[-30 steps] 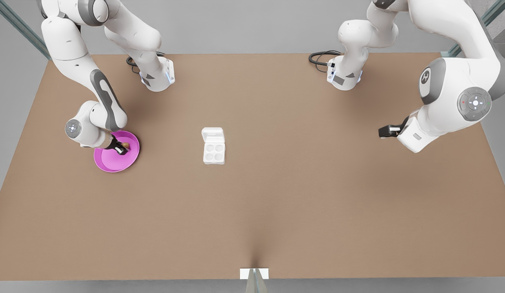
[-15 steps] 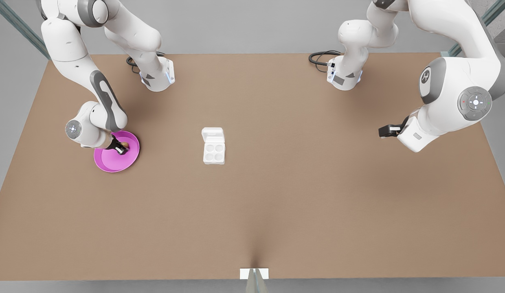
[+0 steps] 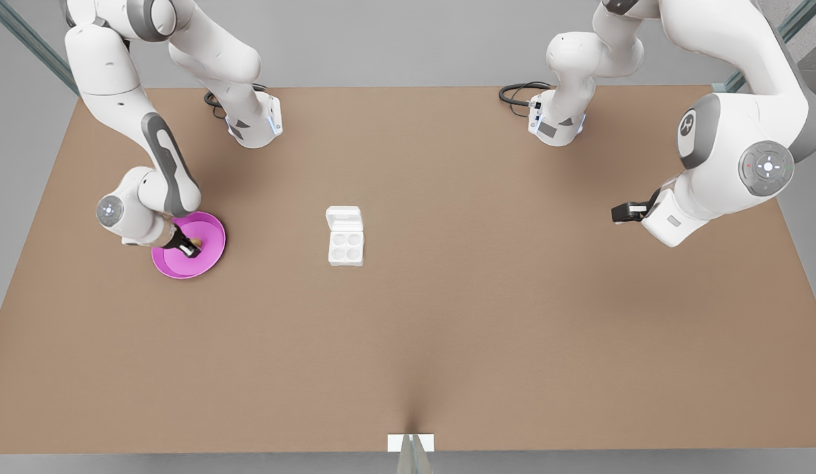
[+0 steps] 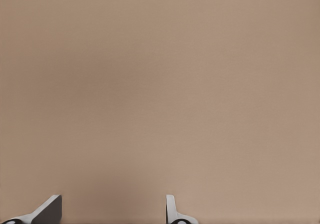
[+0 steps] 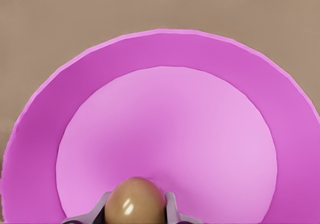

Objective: Pack egg into the box and close the box lid

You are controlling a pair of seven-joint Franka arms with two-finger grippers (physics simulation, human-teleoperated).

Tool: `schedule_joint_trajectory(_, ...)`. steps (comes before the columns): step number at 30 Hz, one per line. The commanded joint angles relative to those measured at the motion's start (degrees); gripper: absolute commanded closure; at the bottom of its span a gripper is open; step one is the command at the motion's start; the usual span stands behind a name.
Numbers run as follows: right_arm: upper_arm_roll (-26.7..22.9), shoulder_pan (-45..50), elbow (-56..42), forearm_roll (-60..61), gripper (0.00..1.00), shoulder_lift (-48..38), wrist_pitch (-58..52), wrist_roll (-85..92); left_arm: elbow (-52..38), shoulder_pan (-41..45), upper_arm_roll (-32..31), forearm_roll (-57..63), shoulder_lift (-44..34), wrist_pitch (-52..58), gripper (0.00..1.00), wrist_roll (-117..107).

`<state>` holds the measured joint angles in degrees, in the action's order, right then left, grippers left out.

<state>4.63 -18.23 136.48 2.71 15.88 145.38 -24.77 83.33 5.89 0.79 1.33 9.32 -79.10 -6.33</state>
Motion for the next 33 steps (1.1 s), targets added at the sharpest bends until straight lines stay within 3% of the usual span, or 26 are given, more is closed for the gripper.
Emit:
schedule_joint_trajectory(1, 0.8, 0.1, -1.0, -0.9, 0.42, 0.0, -1.2, -1.2, 0.1, 0.0, 0.0, 0.0, 0.0, 0.0, 0.00, 0.0)
schedule_joint_trajectory(4, 11.2, 1.4, -5.8, 7.2, 0.42, 1.0, -4.8, -2.6, 0.0, 0.0, 0.0, 0.0, 0.0, 0.0, 0.00, 0.0)
schedule_joint_trajectory(6, 11.2, 8.2, -8.4, 12.3, 0.42, 2.2, -4.8, -2.7, 0.0, 0.0, 0.0, 0.0, 0.0, 0.0, 0.00, 0.0)
schedule_joint_trajectory(14, 11.7, 22.5, -6.6, 12.8, 0.40, -1.6, -2.0, -2.6, 0.0, 0.0, 0.0, 0.0, 0.1, 0.0, 0.00, 0.0)
schedule_joint_trajectory(24, 12.1, 30.0, -13.4, 16.2, 0.39, 6.4, 0.3, -2.7, 0.1, 0.0, 0.0, 0.1, 0.3, 0.0, 0.00, 0.0)
schedule_joint_trajectory(32, 12.1, 31.0, -12.2, 16.2, 0.38, 6.7, -0.2, -2.7, 0.1, 0.0, 0.0, 0.1, 0.3, 0.0, 0.00, 0.0)
schedule_joint_trajectory(33, 12.1, 30.9, -12.3, 16.2, 0.01, 6.7, -0.4, -2.7, 0.1, 0.0, 0.0, 0.0, 0.3, 0.0, 0.00, 0.0)
